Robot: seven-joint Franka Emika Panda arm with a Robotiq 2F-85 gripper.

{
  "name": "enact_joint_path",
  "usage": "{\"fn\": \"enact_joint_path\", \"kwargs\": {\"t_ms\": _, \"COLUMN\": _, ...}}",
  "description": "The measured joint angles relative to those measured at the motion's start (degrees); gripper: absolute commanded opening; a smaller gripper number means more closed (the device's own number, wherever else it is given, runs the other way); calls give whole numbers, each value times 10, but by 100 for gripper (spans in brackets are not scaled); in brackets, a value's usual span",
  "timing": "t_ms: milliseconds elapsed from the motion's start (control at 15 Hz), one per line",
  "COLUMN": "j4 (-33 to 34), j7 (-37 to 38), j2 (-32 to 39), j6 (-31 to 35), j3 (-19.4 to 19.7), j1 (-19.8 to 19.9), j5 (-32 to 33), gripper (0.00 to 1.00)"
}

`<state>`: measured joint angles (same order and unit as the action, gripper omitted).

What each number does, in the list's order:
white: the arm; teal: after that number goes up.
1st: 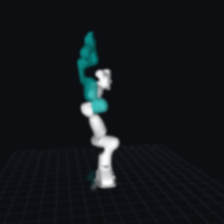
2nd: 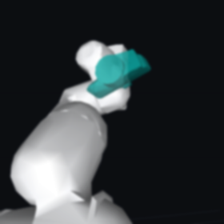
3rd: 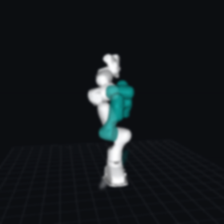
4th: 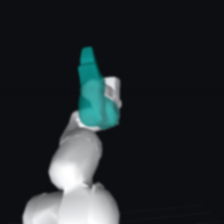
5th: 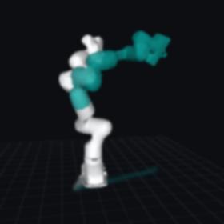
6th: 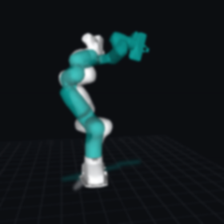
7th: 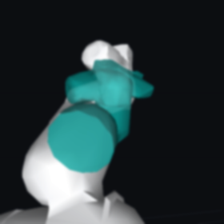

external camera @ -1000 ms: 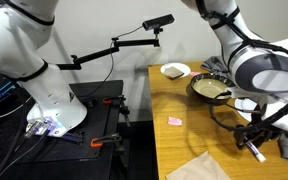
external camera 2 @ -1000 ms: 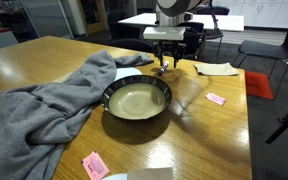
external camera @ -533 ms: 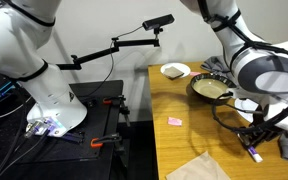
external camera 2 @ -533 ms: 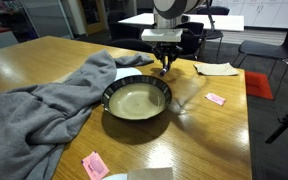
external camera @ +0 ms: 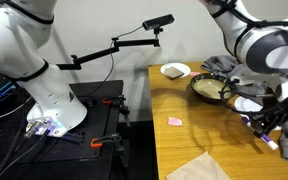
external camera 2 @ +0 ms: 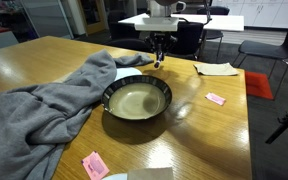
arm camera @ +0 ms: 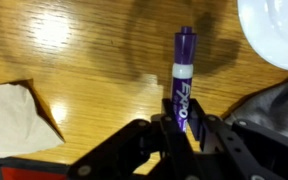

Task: Put the marker in the bowl

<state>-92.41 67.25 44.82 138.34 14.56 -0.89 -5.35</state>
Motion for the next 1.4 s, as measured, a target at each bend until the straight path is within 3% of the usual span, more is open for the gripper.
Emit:
{"fn": "enact_joint_path", "kwargs": {"t_ms": 333, "j4": -16, "j7": -47, "j2": -63, "j6": 0, "j3": -8, "j1": -13, "j5": 34, "gripper": 5}}
{"fn": "enact_joint_path", "kwargs": {"t_ms": 800, "j4": -57, "j7": -199, "j2": -149, "j6": -6, "j3": -49, "j1": -10, "j5": 39, "gripper": 5}}
{"fn": "enact_joint_path", "kwargs": {"t_ms": 1400, "j4": -83, "j7": -382, "j2": -208, "j6": -96, "j3": -110, "j1": -13, "j5": 37, "gripper": 5}}
